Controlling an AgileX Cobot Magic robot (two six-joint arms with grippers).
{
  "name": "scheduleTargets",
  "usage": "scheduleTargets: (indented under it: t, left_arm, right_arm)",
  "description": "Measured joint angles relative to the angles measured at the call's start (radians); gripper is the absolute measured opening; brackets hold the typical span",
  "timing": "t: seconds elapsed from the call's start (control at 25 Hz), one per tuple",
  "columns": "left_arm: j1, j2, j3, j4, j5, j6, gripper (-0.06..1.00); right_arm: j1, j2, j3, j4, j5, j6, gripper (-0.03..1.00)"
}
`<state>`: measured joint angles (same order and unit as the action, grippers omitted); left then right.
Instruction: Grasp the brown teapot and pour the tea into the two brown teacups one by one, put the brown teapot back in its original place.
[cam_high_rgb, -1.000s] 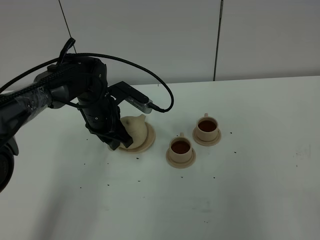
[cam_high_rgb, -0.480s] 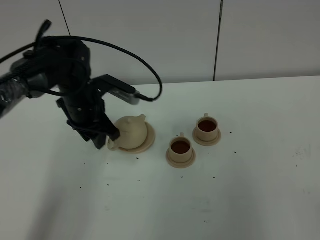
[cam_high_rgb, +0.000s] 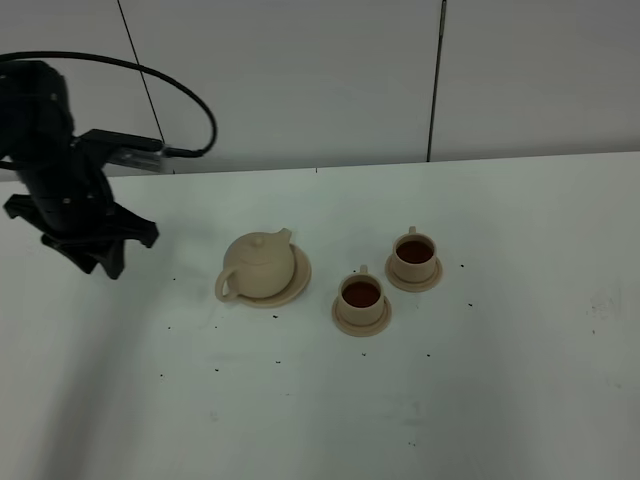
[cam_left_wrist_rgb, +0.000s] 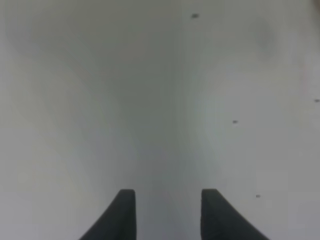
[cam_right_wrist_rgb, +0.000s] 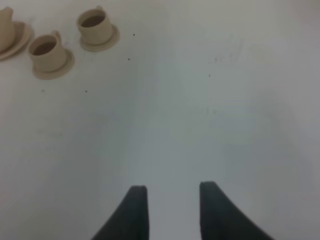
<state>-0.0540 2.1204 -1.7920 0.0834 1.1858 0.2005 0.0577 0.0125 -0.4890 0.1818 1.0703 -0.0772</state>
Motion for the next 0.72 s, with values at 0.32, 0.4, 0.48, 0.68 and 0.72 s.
scheduleTargets:
  t: [0.32, 0.4, 0.48, 0.68, 0.72]
  left_arm:
    - [0.114, -0.03, 0.086, -0.024, 0.0, -0.02, 0.37]
    - [0.138, -0.063, 0.176, -0.026, 0.0, -0.021, 0.37]
    - [0.164, -0.111, 0.262, -0.026, 0.0, -0.021, 0.37]
    - [0.217, -0.279, 0.464, -0.026, 0.0, -0.05, 0.37]
    - [0.226, -0.321, 0.507, -0.026, 0.0, -0.062, 0.37]
  right_arm:
    - [0.0, 0.0, 0.0, 0.0, 0.0, 0.0, 0.24]
    - [0.0, 0.0, 0.0, 0.0, 0.0, 0.0, 0.24]
    - [0.0, 0.0, 0.0, 0.0, 0.0, 0.0, 0.24]
    - [0.0, 0.0, 0.0, 0.0, 0.0, 0.0, 0.24]
    - [0.0, 0.0, 0.0, 0.0, 0.0, 0.0, 0.24]
